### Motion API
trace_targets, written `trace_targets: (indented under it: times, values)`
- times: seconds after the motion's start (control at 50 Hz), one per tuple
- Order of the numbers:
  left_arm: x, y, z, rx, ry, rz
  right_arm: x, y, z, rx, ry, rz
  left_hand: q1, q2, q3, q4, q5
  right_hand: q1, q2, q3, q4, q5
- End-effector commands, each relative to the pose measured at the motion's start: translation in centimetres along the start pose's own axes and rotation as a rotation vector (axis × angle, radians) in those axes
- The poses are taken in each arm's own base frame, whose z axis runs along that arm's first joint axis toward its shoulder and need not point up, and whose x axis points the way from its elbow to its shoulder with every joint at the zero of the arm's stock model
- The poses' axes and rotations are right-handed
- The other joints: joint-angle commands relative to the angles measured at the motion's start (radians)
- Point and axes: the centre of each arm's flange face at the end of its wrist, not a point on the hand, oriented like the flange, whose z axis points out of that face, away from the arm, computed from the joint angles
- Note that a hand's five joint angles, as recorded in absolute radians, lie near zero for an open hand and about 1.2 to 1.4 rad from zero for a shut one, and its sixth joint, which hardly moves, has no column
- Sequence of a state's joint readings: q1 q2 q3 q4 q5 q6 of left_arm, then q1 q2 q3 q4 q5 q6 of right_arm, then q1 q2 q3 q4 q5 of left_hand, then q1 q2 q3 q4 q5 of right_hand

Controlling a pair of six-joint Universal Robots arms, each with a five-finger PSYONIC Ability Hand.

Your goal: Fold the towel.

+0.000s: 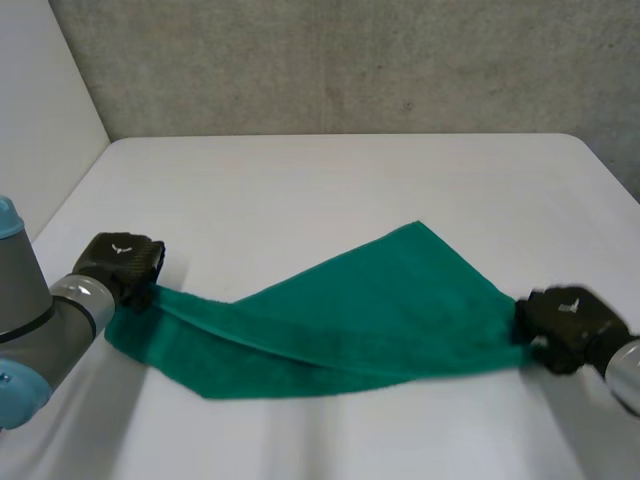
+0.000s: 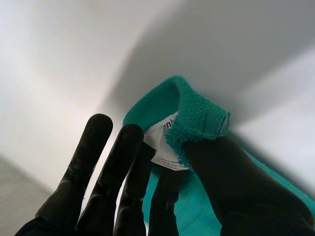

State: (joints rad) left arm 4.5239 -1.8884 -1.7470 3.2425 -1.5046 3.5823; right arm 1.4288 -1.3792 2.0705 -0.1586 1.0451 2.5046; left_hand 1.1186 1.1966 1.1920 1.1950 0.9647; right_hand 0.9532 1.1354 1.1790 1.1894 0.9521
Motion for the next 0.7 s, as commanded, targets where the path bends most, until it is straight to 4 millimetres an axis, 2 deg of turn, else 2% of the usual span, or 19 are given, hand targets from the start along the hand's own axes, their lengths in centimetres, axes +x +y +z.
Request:
trace_targets:
  times: [0.02,0.12,0.18,0.22,0.26,0.34,0.4,0.48,0.5,0.56,0.58,0.64,0.66,0.7]
  values:
    - [0.0,-1.5,-1.5,0.036,0.002,0.01,2.9,-6.7,-2.6,0.208,0.125,0.02,0.278,0.2,0.204,0.201,0.257,0.443,0.261,0.217,0.207,0.27]
    - [-1.0,-4.6,-4.5,0.114,-0.023,0.015,4.1,-11.3,-6.0,0.242,0.15,-0.013,0.278,0.2,0.204,0.201,0.257,0.443,0.261,0.217,0.207,0.27]
    - [-1.7,-6.3,-6.5,0.17,-0.047,0.018,4.4,-12.5,-6.8,0.214,0.146,-0.035,0.278,0.2,0.204,0.201,0.257,0.443,0.261,0.217,0.207,0.27]
    - [-1.8,-6.6,-6.9,0.18,-0.051,0.021,4.6,-13.3,-7.6,0.161,0.145,-0.088,0.278,0.2,0.204,0.201,0.257,0.443,0.261,0.217,0.207,0.27]
    - [-2.1,-7.4,-8.0,0.214,-0.062,0.027,4.6,-13.2,-8.2,0.071,0.139,-0.15,0.278,0.2,0.204,0.201,0.257,0.443,0.261,0.217,0.207,0.27]
    - [-2.0,-7.1,-8.2,0.203,-0.057,0.029,3.9,-11.8,-7.5,-0.095,0.072,-0.246,0.278,0.2,0.204,0.201,0.257,0.443,0.261,0.217,0.207,0.27]
    - [-1.8,-6.5,-7.7,0.174,-0.048,0.025,2.7,-10.8,-6.4,-0.168,0.012,-0.28,0.278,0.2,0.204,0.201,0.257,0.443,0.261,0.217,0.207,0.27]
    - [-0.9,-4.0,-5.1,0.059,0.003,0.029,1.5,-8.6,-4.4,-0.294,-0.04,-0.297,0.278,0.2,0.204,0.201,0.257,0.443,0.261,0.217,0.207,0.27]
    - [-0.6,-3.0,-4.0,0.015,0.019,0.029,1.2,-7.5,-3.5,-0.35,-0.057,-0.302,0.278,0.2,0.204,0.201,0.257,0.443,0.261,0.217,0.207,0.27]
    - [-0.4,-1.9,-2.4,-0.037,0.033,0.037,0.7,-6.6,-1.9,-0.392,-0.074,-0.321,0.278,0.2,0.204,0.201,0.257,0.443,0.261,0.217,0.207,0.27]
    - [-0.3,-1.5,-1.2,-0.057,0.039,0.045,0.3,-6.6,-0.8,-0.389,-0.073,-0.337,0.278,0.2,0.204,0.201,0.257,0.443,0.261,0.217,0.207,0.27]
    - [-0.3,-1.9,0.4,-0.044,0.039,0.063,0.2,-7.5,0.8,-0.335,-0.047,-0.352,0.278,0.2,0.204,0.201,0.257,0.443,0.261,0.217,0.207,0.27]
    - [-0.5,-2.9,1.2,-0.01,0.029,0.073,0.4,-8.6,1.8,-0.277,-0.01,-0.357,0.278,0.2,0.204,0.201,0.257,0.443,0.261,0.217,0.207,0.27]
    - [-1.3,-4.7,2.0,0.046,-0.003,0.076,1.1,-10.5,2.4,-0.199,0.045,-0.344,0.278,0.2,0.204,0.201,0.257,0.443,0.261,0.217,0.207,0.27]
